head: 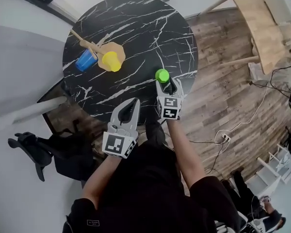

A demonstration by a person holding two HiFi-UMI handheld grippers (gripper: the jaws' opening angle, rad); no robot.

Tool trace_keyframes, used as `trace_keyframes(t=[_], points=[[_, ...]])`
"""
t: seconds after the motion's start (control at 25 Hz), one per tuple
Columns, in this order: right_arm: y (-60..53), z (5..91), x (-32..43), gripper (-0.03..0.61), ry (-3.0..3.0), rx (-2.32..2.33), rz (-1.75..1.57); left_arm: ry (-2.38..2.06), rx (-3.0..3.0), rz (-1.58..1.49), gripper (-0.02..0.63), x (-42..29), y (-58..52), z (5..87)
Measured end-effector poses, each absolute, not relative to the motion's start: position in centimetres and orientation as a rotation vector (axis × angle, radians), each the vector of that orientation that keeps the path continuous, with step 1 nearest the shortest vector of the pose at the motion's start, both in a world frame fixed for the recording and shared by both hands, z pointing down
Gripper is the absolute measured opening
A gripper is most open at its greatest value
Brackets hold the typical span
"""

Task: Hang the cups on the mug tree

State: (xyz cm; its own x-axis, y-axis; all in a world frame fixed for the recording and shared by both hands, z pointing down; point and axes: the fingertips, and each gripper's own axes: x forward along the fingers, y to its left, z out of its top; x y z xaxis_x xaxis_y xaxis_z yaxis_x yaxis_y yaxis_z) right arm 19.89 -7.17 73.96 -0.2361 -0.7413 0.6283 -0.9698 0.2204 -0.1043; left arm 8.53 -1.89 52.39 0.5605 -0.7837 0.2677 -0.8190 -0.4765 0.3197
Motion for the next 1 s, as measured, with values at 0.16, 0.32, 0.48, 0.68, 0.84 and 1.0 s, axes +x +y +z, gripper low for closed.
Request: trace_keyframes(t=[0.16,0.32,0.48,0.68,0.84,1.0], points=[[-8.0,74.8,19.6,0.244,-2.015,1.602,0.685,-1.314,2.385,0.137,-0.006,7.5,-2.1,52.6],[-8.6,75.1,20.2,0.222,-1.961,1.662,0.694,-1.326,2.382,0.136,-0.006,6.7,-2.4,52.4],[-8.6,75.2,20.3,0.219,-1.957,1.667,0.688,-1.333,2.368,0.126,-0.006,5.8,-2.4,52.5],[-8.6,74.7,20.6,0.218,-1.958,1.663,0.672,-1.345,2.367,0.102,-0.006,5.3,-2.4,52.3],[-8.4,73.7,20.4,0.216,-1.971,1.659,0.669,-1.358,2.364,0.084,-0.006,4.8,-2.3,51.5],[-8.0,72.0,20.6,0.216,-1.988,1.662,0.659,-1.371,2.354,0.057,-0.006,4.2,-1.9,50.7]])
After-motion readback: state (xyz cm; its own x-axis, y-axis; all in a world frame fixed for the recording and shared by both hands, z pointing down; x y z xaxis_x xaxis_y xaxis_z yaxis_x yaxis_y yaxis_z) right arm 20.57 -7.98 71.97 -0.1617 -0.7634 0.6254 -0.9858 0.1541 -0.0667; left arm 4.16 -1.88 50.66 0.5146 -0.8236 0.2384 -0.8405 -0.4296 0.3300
